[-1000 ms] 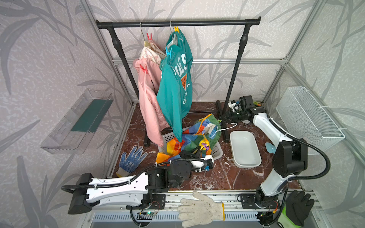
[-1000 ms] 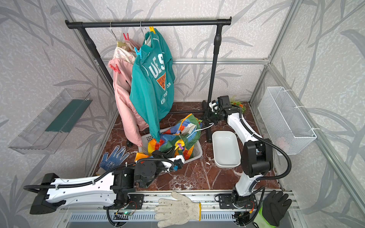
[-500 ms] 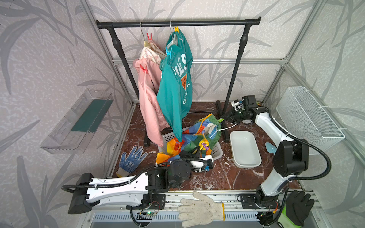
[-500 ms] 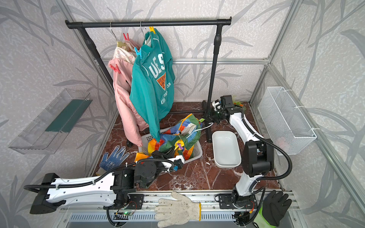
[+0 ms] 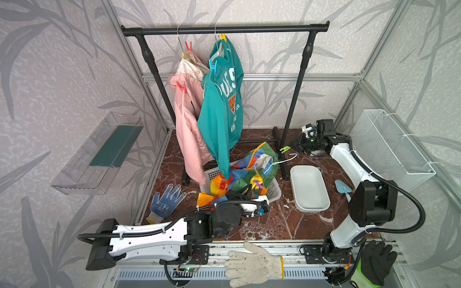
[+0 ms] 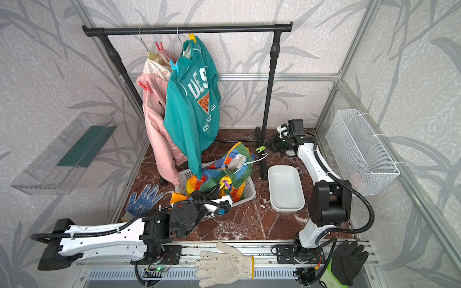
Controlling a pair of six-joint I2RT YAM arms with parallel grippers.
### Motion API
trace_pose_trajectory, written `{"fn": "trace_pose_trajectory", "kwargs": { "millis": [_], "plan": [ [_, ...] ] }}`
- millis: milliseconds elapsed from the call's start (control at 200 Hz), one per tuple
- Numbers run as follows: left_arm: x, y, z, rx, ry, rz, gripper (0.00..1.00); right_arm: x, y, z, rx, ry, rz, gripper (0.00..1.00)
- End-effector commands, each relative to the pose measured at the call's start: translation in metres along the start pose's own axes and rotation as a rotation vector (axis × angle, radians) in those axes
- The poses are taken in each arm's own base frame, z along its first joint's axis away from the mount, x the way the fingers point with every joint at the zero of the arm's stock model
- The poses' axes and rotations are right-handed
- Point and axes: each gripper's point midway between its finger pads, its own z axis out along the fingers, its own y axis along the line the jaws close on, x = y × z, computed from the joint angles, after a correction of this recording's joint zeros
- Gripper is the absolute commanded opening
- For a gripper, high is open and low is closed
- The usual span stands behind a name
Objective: Remove the clothespins securing jackets to the hanger
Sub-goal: Remove the clothespin from the hanger, then place the clothespin in the storage box.
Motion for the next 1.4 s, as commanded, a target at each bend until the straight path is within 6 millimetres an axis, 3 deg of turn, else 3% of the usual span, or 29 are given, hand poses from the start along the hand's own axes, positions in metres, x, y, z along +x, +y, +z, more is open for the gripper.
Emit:
{"fn": "trace_pose_trajectory", "kwargs": {
  "millis": [0, 125, 335, 545, 600, 660, 770, 835, 1155, 1395],
  "plan": [
    [0.002, 0.007, -0.002, -0.03, 0.008, -0.008, 0.0, 0.003, -0.007, -0.019, 0.01, -0.029, -0.008, 0.05],
    [0.002, 0.009, -0.003, -0.034, 0.006, -0.012, 0.0, 0.011, -0.042, -0.028, 0.125, -0.045, -0.022, 0.04],
    [-0.001, 0.015, -0.006, -0.044, -0.017, -0.041, 0.0, 0.044, -0.119, -0.029, 0.361, -0.021, -0.011, 0.04],
    [-0.005, 0.02, -0.01, -0.041, -0.046, -0.083, 0.0, 0.063, -0.154, -0.017, 0.428, 0.036, 0.012, 0.06],
    [-0.005, 0.021, -0.01, -0.04, -0.047, -0.09, 0.0, 0.064, -0.159, -0.015, 0.439, 0.044, 0.011, 0.12],
    [-0.006, 0.022, -0.01, -0.036, -0.049, -0.096, 0.0, 0.066, -0.162, -0.014, 0.448, 0.05, 0.003, 0.29],
    [-0.008, 0.021, -0.008, -0.027, -0.05, -0.099, 0.0, 0.063, -0.159, -0.016, 0.444, 0.041, -0.024, 0.59],
    [-0.009, 0.021, -0.006, -0.022, -0.053, -0.106, 0.0, 0.061, -0.154, -0.019, 0.437, 0.029, -0.045, 0.68],
    [-0.007, 0.041, -0.002, -0.007, -0.077, -0.266, 0.0, 0.053, -0.113, -0.04, 0.384, -0.061, -0.177, 0.77],
    [-0.008, 0.048, 0.004, 0.04, -0.077, -0.331, 0.0, 0.066, -0.042, -0.049, 0.292, -0.176, -0.602, 0.76]
  ]
}}
